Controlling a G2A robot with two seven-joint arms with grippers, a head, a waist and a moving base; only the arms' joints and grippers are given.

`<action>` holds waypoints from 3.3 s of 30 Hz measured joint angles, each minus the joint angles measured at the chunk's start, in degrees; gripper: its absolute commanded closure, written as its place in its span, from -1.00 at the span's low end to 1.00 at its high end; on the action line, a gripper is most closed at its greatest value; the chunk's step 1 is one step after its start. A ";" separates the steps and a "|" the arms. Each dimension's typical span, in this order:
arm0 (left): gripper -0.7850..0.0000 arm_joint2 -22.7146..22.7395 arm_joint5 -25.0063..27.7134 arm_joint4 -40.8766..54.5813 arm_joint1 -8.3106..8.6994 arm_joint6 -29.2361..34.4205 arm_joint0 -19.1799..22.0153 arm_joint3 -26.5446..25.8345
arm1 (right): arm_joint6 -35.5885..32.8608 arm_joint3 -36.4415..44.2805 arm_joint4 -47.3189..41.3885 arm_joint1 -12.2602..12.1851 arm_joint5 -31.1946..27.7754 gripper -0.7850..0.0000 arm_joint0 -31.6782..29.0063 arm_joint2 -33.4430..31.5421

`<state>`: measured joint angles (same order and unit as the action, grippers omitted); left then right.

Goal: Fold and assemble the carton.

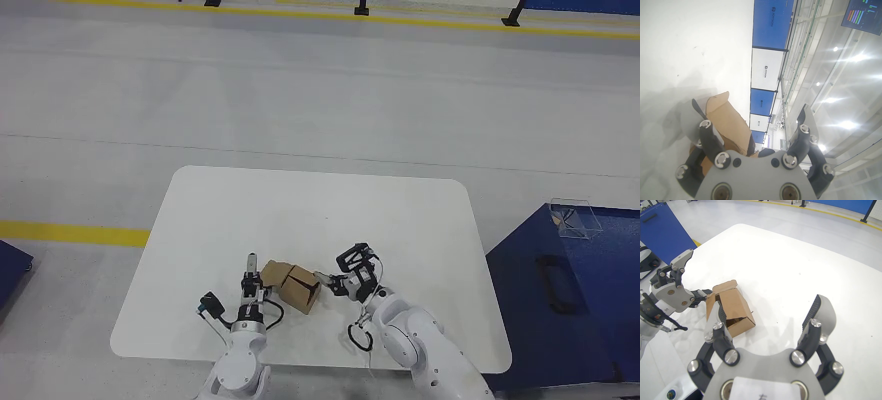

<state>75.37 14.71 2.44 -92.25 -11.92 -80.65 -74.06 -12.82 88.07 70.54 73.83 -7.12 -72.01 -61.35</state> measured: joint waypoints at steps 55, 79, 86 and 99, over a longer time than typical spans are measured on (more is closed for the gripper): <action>-1.00 -5.91 19.87 -8.37 0.25 0.44 -6.72 -6.77 | -9.19 -2.90 3.85 0.44 0.41 -1.00 -1.18 -5.18; -1.00 0.61 -17.75 -20.47 3.34 22.78 -9.45 -26.18 | -4.16 0.73 1.61 0.72 3.65 -1.00 -2.50 -7.16; -1.00 -1.00 -35.12 -31.39 4.29 32.50 -6.19 -26.18 | -1.97 2.26 1.87 0.40 1.79 -1.00 -4.84 -8.14; -1.00 -6.64 -36.30 -31.49 3.73 28.98 -2.13 -20.28 | -0.88 2.30 1.95 0.34 0.88 -1.00 -5.43 -8.30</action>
<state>68.73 -21.59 -29.05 -88.52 17.06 -82.78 -94.34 -13.70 90.37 72.49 74.16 -6.24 -77.44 -69.65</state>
